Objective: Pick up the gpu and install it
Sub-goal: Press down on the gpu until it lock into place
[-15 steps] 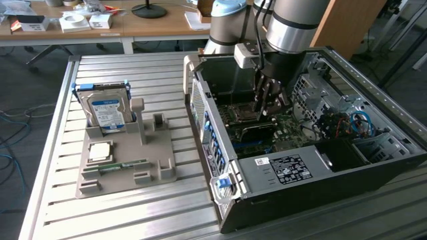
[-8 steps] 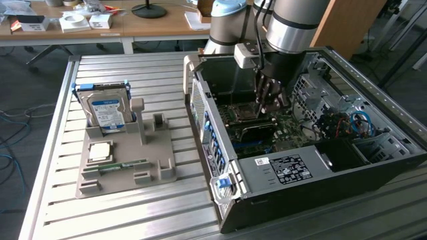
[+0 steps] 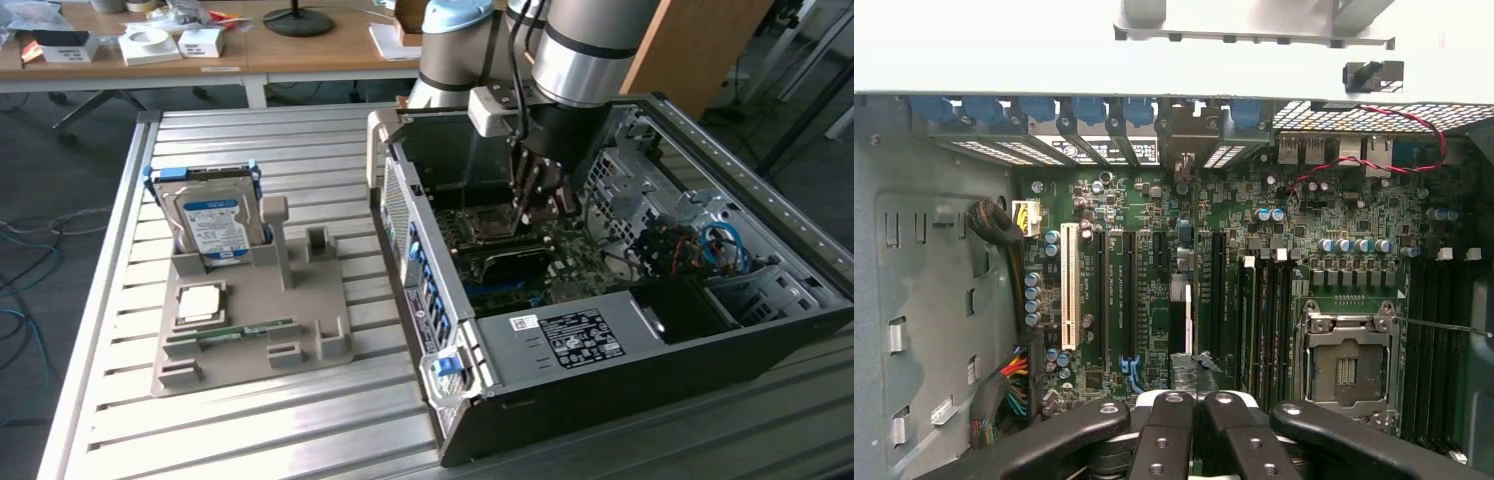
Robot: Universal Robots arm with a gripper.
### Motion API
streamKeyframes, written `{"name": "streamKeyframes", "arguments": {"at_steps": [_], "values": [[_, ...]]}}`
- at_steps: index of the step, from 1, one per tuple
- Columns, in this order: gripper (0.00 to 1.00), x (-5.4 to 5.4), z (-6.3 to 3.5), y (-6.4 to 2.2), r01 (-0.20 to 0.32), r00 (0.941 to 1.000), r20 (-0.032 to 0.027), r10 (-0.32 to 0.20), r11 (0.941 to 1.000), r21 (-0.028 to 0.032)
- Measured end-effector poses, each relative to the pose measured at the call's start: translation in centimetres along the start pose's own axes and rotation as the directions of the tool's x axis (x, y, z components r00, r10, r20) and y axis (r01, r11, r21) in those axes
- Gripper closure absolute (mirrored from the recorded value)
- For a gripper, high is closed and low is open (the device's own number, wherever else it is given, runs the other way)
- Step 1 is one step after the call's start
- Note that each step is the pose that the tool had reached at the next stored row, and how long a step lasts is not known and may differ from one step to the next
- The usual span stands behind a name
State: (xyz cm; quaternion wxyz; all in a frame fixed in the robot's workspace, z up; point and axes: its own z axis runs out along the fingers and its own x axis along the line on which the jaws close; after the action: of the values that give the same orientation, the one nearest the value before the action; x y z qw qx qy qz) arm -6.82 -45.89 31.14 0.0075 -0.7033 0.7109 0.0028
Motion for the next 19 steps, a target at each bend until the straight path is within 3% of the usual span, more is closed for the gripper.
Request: {"name": "streamKeyframes", "arguments": {"at_steps": [19], "values": [[0.89, -0.13, 0.05, 0.47, 0.0, 1.0, -0.0001, 0.0, 1.0, 0.0]]}}
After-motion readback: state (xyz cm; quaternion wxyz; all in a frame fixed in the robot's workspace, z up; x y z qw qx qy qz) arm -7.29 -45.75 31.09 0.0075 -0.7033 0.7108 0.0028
